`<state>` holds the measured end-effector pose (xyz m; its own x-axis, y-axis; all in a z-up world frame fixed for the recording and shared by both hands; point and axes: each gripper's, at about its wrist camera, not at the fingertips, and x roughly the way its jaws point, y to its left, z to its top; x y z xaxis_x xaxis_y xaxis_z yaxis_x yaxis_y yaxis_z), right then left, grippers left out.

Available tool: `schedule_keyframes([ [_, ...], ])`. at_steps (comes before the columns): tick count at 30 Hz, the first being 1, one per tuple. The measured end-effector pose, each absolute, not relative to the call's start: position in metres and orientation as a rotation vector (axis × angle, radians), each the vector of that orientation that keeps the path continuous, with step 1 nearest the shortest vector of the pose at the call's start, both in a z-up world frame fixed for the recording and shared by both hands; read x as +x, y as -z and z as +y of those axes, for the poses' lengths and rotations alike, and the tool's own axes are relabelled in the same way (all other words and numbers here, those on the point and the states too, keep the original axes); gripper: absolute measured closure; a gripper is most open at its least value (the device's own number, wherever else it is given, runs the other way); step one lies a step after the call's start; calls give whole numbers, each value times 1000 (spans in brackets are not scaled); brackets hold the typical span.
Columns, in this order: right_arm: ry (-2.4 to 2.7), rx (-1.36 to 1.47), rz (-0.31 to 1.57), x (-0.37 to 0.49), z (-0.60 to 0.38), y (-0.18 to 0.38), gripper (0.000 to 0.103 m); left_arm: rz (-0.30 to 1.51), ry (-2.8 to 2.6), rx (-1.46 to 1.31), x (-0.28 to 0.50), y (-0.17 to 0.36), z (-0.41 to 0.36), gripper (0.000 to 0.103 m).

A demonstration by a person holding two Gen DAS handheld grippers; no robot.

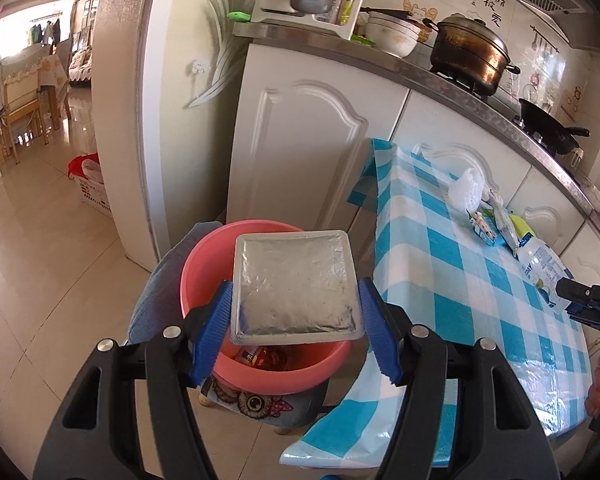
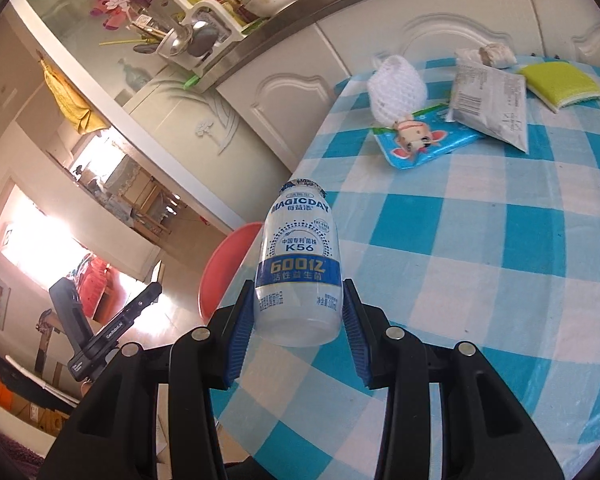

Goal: Collect trash
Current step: 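Carry foil tray and bottle over the red bucket and open both grippers, then return both tools from the bucket to the table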

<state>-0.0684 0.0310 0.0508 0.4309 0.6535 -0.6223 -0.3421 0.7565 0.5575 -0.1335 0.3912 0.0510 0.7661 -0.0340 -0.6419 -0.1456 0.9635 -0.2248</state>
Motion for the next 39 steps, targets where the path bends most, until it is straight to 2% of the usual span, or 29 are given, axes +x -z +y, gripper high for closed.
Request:
schedule_keyframes([
  [8,-840,258,1010,-27,123,-53,59,714,-139,-342,-115,-41,404,39],
  [16,-926,152,1099,8,197,-32,59,779,-189,-368,-82,-18,413,39],
  [27,-900,89,1167,38,233,-7,59,877,-225,-369,-50,22,417,39],
  [30,-886,80,1164,39,236,-5,55,916,-247,-369,-45,31,416,37],
  [32,-874,97,1156,40,234,-6,41,937,-260,-381,-42,38,417,27],
  [33,-875,112,1150,41,233,-6,40,946,-258,-386,-42,40,418,21],
  [36,-867,129,1110,37,223,-14,36,969,-262,-385,-45,44,418,19],
  [38,-845,134,1079,34,215,-19,22,968,-265,-382,-49,42,419,17],
  [39,-840,138,1065,33,212,-21,22,965,-272,-376,-52,40,419,16],
])
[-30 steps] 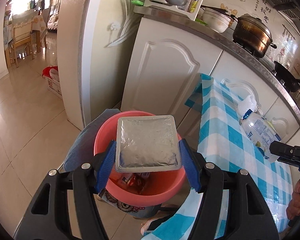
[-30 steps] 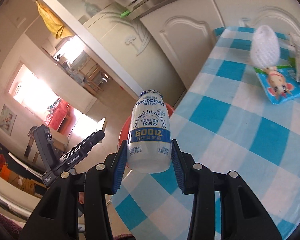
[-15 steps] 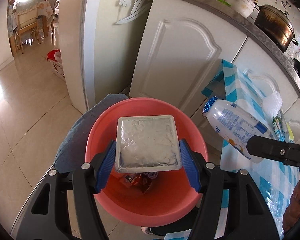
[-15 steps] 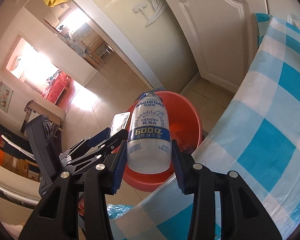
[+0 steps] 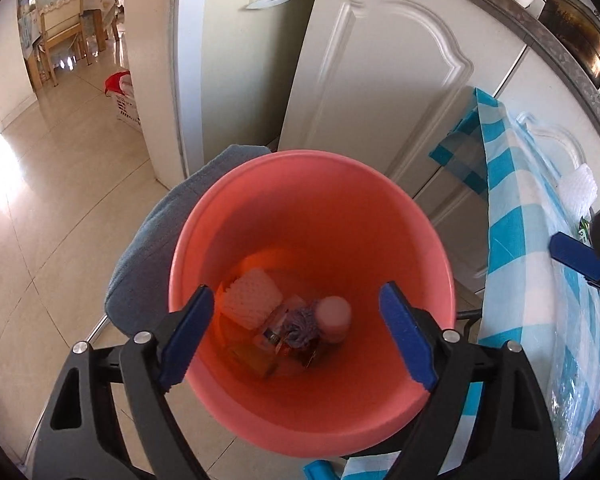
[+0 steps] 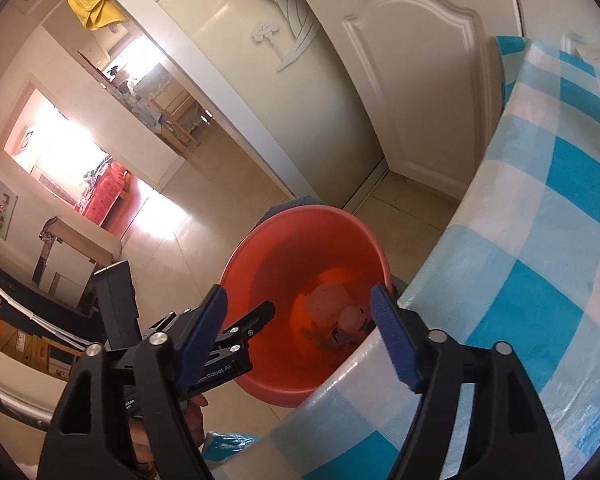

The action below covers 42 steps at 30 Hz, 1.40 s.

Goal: Collect trash
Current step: 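Return both tools from the bucket to the table, then grasp the white mesh foam net with the left gripper while the right gripper grasps the taped white roll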

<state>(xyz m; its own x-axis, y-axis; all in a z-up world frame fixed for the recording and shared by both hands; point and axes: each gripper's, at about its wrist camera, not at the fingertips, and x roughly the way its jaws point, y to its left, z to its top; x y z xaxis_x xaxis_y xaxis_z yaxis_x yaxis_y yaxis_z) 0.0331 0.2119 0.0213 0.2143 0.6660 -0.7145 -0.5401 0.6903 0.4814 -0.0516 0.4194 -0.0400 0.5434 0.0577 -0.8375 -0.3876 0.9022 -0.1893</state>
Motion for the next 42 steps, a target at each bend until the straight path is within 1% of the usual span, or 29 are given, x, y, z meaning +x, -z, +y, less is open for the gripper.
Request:
schedule_keyframes([
  [4,-797,119,1011,17,186,-30,20,949,-309,-309,-61,30,415,13],
  [6,-774,112,983,8,172,-33,20,951,-319,-265,-66,26,410,13],
  [8,-750,104,956,-3,156,-37,18,956,-313,-229,-71,23,405,12],
  [18,-624,110,833,-65,70,-55,17,908,-240,-136,-85,-7,373,12],
  [21,-576,123,796,-85,46,-59,15,889,-211,-101,-86,-18,359,12],
  [25,-509,112,770,-102,20,-64,15,877,-147,-41,-90,-31,335,12],
  [33,-388,200,730,-119,-41,-77,14,826,-42,20,-97,-55,283,12],
  [39,-298,204,677,-120,-86,-101,14,817,43,29,-88,-70,250,12],
  [42,-274,190,653,-111,-104,-110,11,798,88,10,-76,-79,236,12],
])
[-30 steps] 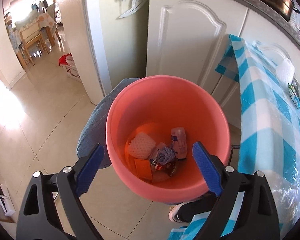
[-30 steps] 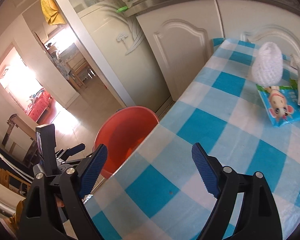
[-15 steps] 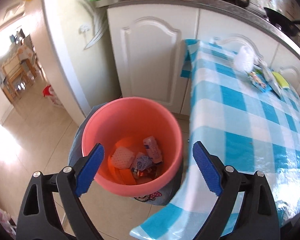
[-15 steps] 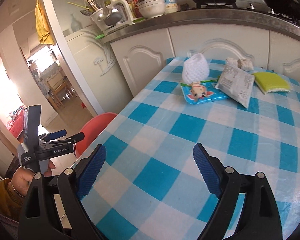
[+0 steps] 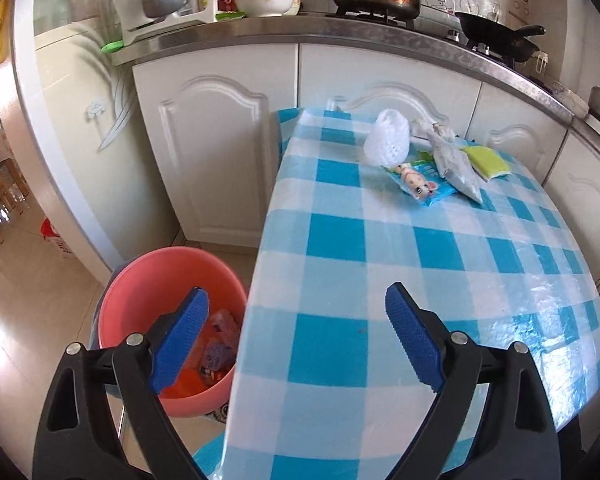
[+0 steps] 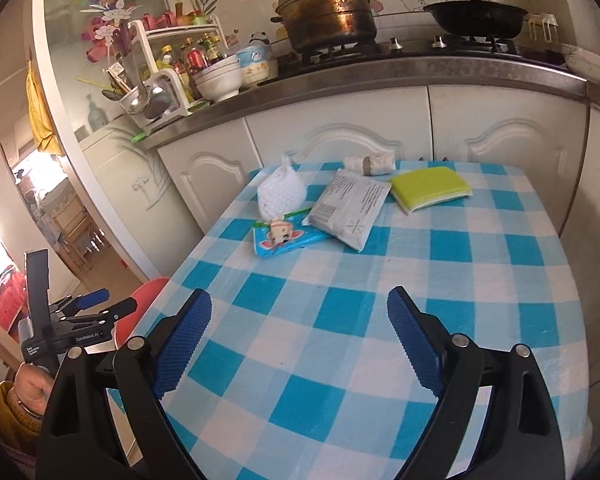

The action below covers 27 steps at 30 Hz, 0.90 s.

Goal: Collect trash
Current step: 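Grasp the white mesh foam net with the left gripper while the right gripper grasps the taped white roll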

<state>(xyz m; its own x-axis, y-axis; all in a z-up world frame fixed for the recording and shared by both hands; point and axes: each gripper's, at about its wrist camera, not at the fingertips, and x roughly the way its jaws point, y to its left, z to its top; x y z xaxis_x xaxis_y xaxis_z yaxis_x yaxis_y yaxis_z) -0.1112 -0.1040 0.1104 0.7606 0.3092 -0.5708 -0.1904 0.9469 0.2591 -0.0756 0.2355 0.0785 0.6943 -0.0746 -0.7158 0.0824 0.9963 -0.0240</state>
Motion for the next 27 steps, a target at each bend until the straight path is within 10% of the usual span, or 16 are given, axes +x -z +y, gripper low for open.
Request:
schedule_keyframes([
  [27,-274,84,743,204,-125,-64,11,827,295,-13,145,-46,118,13],
])
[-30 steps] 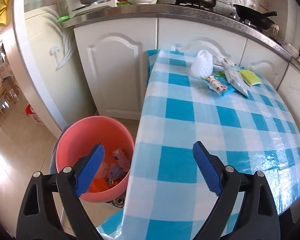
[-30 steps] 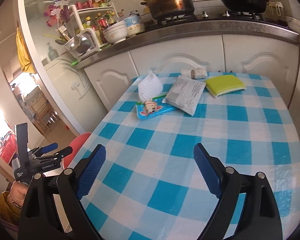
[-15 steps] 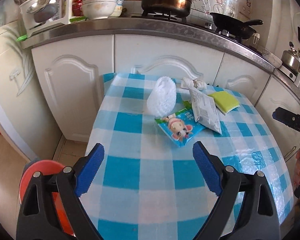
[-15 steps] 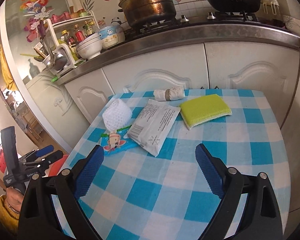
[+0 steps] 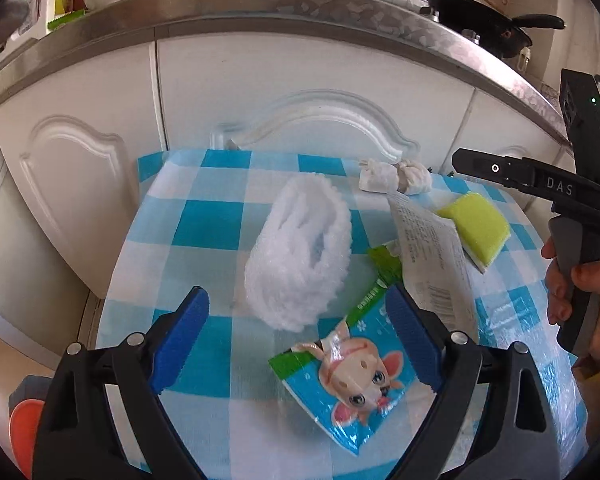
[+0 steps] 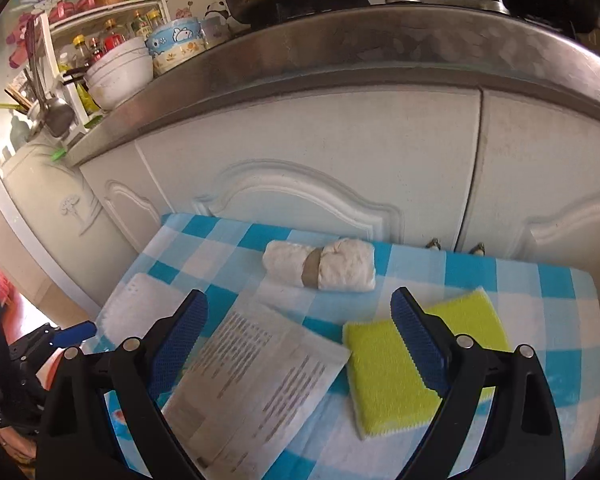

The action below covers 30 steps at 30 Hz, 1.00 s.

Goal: Collect trash
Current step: 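Grasp the white mesh foam net with the left gripper while the right gripper grasps the taped white roll, then release the taped roll and grasp the white printed packet with the right gripper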

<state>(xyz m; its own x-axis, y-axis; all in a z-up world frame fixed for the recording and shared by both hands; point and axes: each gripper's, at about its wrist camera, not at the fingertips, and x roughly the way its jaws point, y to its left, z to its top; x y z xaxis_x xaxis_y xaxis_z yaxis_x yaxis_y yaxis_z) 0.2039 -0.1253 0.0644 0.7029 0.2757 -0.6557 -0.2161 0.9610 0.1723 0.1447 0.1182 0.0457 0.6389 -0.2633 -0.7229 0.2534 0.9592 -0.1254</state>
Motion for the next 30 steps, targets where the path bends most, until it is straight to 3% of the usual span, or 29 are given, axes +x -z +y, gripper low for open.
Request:
schedule_keyframes([
  [8,-296,-50,817,268,-103,-41,12,846,321,-40,176,-37,108,36],
  [9,-293,-54,828,273,-101,-37,15,848,323,-34,178,-35,105,40],
  [11,-296,-59,868,284,-101,-28,36,844,330,-40,181,-33,104,46],
  [16,-335,-40,904,288,-104,-23,39,845,356,-43,187,-33,100,65],
  [22,-399,-45,931,271,-108,-23,44,844,371,-56,186,-31,98,71],
  [30,-478,-34,941,227,-105,-24,44,853,406,-50,165,-31,93,71],
])
